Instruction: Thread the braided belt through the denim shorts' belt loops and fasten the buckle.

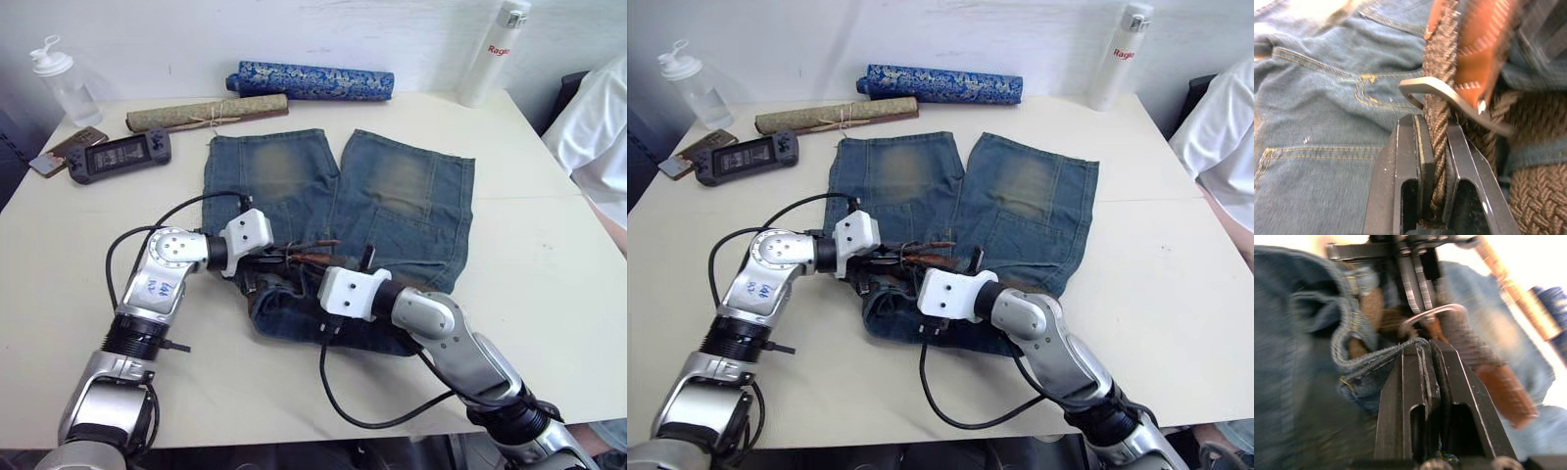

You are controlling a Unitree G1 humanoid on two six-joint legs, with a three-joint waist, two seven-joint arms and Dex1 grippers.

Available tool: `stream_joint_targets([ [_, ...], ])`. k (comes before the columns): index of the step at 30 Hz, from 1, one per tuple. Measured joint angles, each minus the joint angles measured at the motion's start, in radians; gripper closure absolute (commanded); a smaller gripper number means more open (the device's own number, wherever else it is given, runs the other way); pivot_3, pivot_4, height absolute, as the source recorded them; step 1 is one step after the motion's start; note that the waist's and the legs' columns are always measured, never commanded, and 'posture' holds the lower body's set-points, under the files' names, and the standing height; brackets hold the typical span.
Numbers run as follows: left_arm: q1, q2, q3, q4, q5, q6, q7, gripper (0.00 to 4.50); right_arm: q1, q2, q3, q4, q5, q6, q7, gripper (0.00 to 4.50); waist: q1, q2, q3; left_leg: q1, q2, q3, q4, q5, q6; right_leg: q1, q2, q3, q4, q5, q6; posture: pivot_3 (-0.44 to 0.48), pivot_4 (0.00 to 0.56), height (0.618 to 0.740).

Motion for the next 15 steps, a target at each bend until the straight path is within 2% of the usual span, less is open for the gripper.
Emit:
stream_joint_targets([
  [2, -0.001, -0.017, -0.016, 0.000, 0.010, -0.011, -0.001, 4.50, 0.021, -0.001, -0.021, -0.045, 0.012, 0.068, 0.014, 4.40, 0.001, 0.000, 0.000, 0.000, 0.000, 0.000, 0.001, 0.000, 0.000, 0.000, 0.000, 0.000, 0.000, 0.000, 0.000, 0.000, 0.150, 0.645],
  [3, -0.001, -0.025, -0.020, 0.000, 0.013, -0.013, -0.001, 4.50, 0.026, -0.003, -0.025, -0.062, 0.013, 0.093, 0.016, 4.11, 0.001, 0.000, 0.000, 0.000, 0.000, 0.000, 0.001, 0.000, 0.000, 0.000, 0.000, 0.000, 0.000, 0.000, 0.000, 0.000, 0.150, 0.645],
  [5, -0.002, -0.035, -0.027, 0.000, 0.019, -0.016, -0.001, 4.50, 0.041, -0.005, -0.036, -0.095, 0.015, 0.138, 0.016, 3.49, 0.002, 0.000, 0.000, 0.000, 0.000, 0.000, 0.001, 0.000, 0.000, 0.000, 0.000, 0.000, 0.000, 0.000, 0.000, 0.000, 0.150, 0.645],
  [6, -0.002, -0.040, -0.034, 0.000, 0.021, -0.019, -0.001, 4.50, 0.045, -0.005, -0.041, -0.112, 0.017, 0.161, 0.016, 2.93, 0.002, 0.000, 0.000, 0.000, 0.000, 0.000, 0.001, 0.000, 0.000, 0.001, 0.000, 0.000, 0.000, 0.000, 0.000, 0.000, 0.150, 0.645],
  [8, -0.006, -0.046, -0.042, 0.000, 0.024, -0.022, -0.002, 4.50, 0.056, -0.005, -0.059, -0.140, 0.027, 0.195, 0.016, 2.37, 0.004, 0.000, 0.000, 0.000, 0.000, 0.000, 0.001, 0.000, 0.000, 0.001, 0.000, 0.000, 0.000, 0.000, 0.000, 0.000, 0.150, 0.645],
  [11, -0.010, -0.058, -0.055, 0.000, 0.028, -0.035, -0.006, 4.50, 0.075, -0.007, -0.136, -0.232, 0.056, 0.275, 0.017, 1.04, 0.005, 0.000, 0.000, 0.000, 0.000, 0.000, 0.001, 0.000, 0.000, 0.001, 0.000, 0.000, 0.000, 0.000, 0.000, 0.000, 0.150, 0.645],
  [15, -0.013, -0.065, -0.057, 0.004, 0.035, -0.040, -0.010, 4.50, 0.088, -0.020, -0.214, -0.341, 0.120, 0.351, 0.038, 1.04, 0.004, 0.000, 0.000, 0.000, 0.000, 0.000, 0.001, 0.000, 0.000, 0.001, 0.000, 0.000, 0.000, 0.000, 0.000, 0.000, 0.150, 0.645],
])
